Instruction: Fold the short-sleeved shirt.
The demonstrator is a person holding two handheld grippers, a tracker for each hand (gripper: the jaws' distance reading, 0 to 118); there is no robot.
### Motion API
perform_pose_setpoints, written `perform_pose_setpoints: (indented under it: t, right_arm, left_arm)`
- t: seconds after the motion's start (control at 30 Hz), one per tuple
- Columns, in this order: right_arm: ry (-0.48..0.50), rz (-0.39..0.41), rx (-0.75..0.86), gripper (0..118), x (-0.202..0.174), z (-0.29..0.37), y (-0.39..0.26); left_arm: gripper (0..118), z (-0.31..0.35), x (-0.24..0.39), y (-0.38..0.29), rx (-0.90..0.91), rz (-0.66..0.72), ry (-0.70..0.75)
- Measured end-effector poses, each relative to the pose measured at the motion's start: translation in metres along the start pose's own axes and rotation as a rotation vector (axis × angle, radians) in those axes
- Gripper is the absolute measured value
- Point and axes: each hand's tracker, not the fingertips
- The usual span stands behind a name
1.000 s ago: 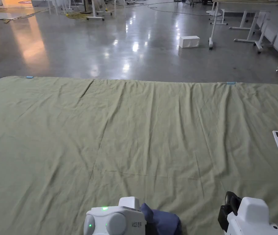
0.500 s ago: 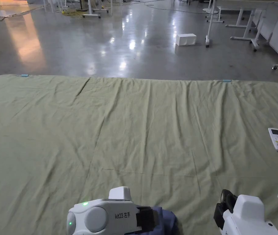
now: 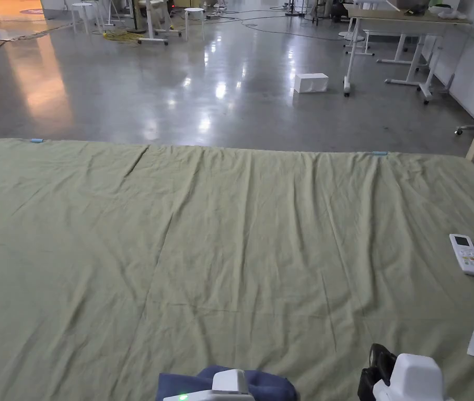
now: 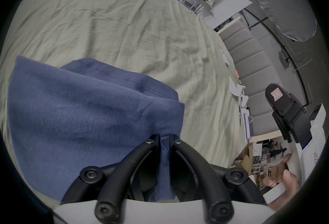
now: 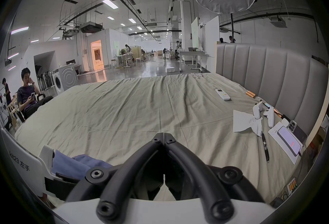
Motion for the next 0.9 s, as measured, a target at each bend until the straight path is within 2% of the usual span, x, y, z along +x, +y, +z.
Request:
perform_pose_setpoints:
  t: [0.17,0.33,0.47,0.67,0.8,0.9]
  right_arm:
    - [0.010,0.011,0.006,0,-0.003,0.002,0.004]
    - [0.015,0.026,0.039,0,-0.004,0.006,0.015]
    - [0.012,0.046,0.089,0,-0.009,0.009,0.030]
    - [-0.011,0.065,0.187,0,-0.016,0.014,0.058]
    - [-0.028,0.082,0.251,0,-0.020,0.017,0.076]
    - [-0.035,0.094,0.293,0,-0.022,0.018,0.088]
  left_arm:
    - [11,0.022,0.001,0.004,0.032,-0.057,-0.018]
    - [10,0.079,0.005,0.020,0.262,-0.249,0.008]
    - [6,0.128,0.005,0.034,0.483,-0.377,0.126]
    - [6,0.183,-0.010,0.048,0.787,-0.433,0.308]
    - [6,0.205,-0.019,0.051,0.934,-0.473,0.425]
    - [6,0.214,-0.029,0.057,0.968,-0.459,0.480]
